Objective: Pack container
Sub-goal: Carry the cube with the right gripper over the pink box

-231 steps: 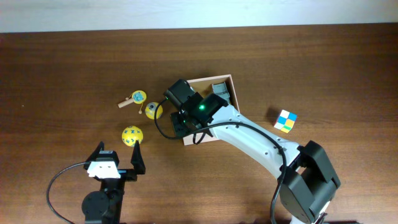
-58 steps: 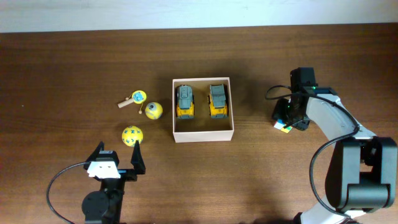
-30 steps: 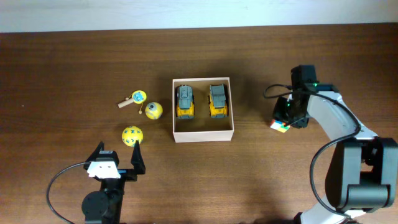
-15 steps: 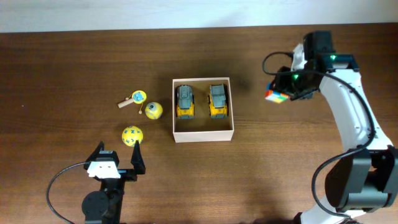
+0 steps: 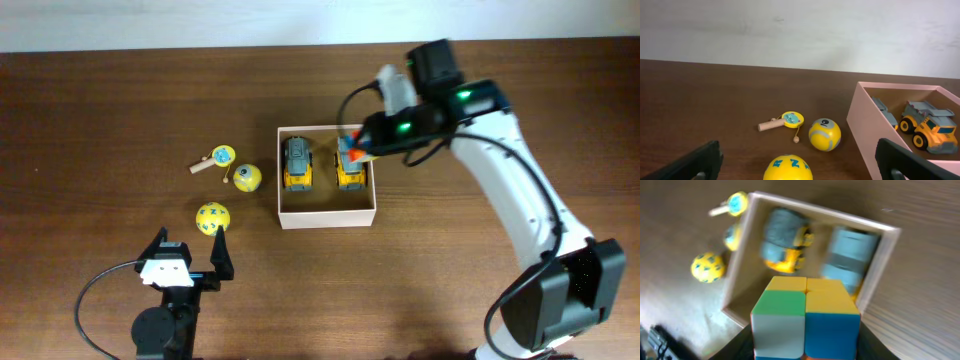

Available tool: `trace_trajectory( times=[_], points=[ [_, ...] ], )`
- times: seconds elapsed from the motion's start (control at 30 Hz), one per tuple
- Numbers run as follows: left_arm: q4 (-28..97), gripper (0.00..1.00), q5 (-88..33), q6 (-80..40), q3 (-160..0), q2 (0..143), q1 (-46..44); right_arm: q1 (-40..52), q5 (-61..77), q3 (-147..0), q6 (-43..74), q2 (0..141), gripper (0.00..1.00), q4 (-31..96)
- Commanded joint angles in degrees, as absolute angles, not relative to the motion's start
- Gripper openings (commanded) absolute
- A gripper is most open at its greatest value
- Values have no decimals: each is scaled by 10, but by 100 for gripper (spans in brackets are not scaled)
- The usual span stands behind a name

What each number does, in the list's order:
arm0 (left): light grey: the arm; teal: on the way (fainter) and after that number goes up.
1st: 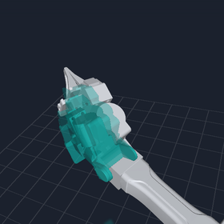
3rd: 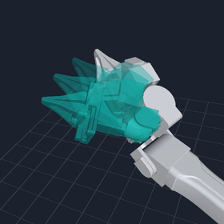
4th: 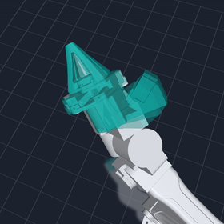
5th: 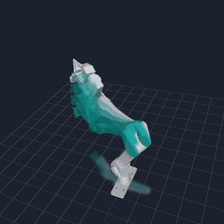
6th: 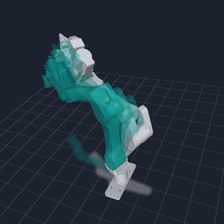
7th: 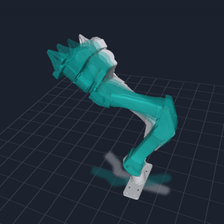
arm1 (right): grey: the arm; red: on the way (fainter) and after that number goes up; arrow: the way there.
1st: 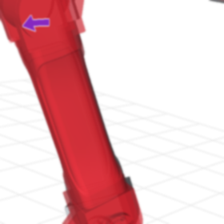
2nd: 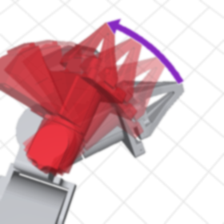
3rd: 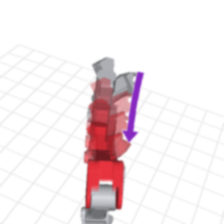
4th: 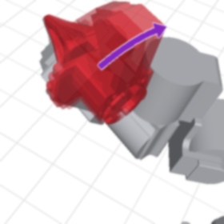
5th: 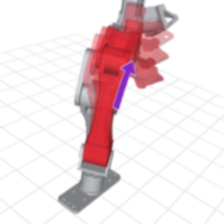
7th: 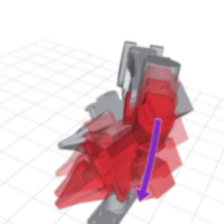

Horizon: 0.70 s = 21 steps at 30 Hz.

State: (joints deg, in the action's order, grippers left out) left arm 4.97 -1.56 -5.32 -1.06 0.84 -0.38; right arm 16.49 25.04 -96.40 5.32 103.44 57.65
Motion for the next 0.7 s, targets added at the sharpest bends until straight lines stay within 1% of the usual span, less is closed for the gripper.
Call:
trace_trajectory(
  times=[0.0, 0.33, 0.53, 0.67],
  points=[
    [50, 99, -22, -42, -8, 4, -1, 218, 233, -978, 70, 1024, 40, 560],
    [50, 99, -22, -42, -8, 4, -1, 325, 44, -978, 187, 1041, 40, 539],
    [50, 99, -22, -42, -8, 4, -1, 357, -41, -978, 257, 1073, 40, 519],
    [50, 99, -22, -42, -8, 4, -1, 360, -74, -978, 293, 1098, 43, 505]
  ],
)
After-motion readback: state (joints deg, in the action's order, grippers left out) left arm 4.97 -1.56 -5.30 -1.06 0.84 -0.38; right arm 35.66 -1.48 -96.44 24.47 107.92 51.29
